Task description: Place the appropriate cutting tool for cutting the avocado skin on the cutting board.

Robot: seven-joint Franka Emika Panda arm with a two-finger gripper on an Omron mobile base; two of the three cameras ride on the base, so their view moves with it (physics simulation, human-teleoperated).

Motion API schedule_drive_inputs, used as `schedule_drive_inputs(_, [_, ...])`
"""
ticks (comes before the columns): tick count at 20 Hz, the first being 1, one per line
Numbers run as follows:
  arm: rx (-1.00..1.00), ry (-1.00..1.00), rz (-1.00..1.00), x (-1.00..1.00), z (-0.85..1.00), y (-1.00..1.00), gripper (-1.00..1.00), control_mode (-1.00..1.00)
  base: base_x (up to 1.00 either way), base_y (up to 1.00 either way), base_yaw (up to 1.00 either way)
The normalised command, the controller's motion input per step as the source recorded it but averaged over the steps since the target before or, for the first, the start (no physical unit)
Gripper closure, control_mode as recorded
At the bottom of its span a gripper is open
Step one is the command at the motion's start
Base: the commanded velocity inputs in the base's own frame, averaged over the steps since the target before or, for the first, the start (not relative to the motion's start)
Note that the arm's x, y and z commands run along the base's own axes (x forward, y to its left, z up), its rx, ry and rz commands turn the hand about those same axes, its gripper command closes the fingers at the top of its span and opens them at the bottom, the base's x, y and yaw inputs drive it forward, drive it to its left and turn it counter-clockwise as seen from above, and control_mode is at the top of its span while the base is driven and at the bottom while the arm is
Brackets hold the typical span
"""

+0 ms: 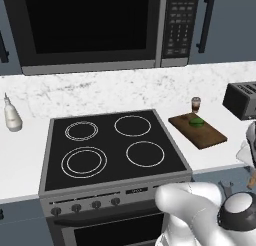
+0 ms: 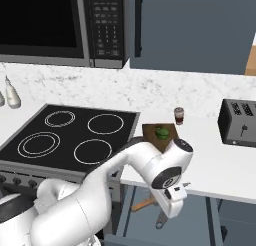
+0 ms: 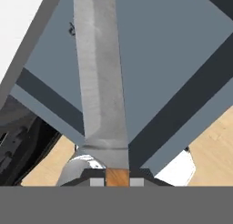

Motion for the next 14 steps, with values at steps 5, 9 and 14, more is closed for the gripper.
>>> schedule_drive_inputs(5, [-0.03,0.00,0.00,0.69,0.83,0.78,1.00,-1.00,0.00,0.00,0.00])
schedule_drive_inputs(9, [-0.01,0.00,0.00,1.00,0.46,0.45,1.00,-1.00,0.00,0.00,0.00])
schedule_drive_inputs(14, [0.00,0.00,0.00,1.00,0.17,0.07,1.00,-1.00,0.00,0.00,0.00])
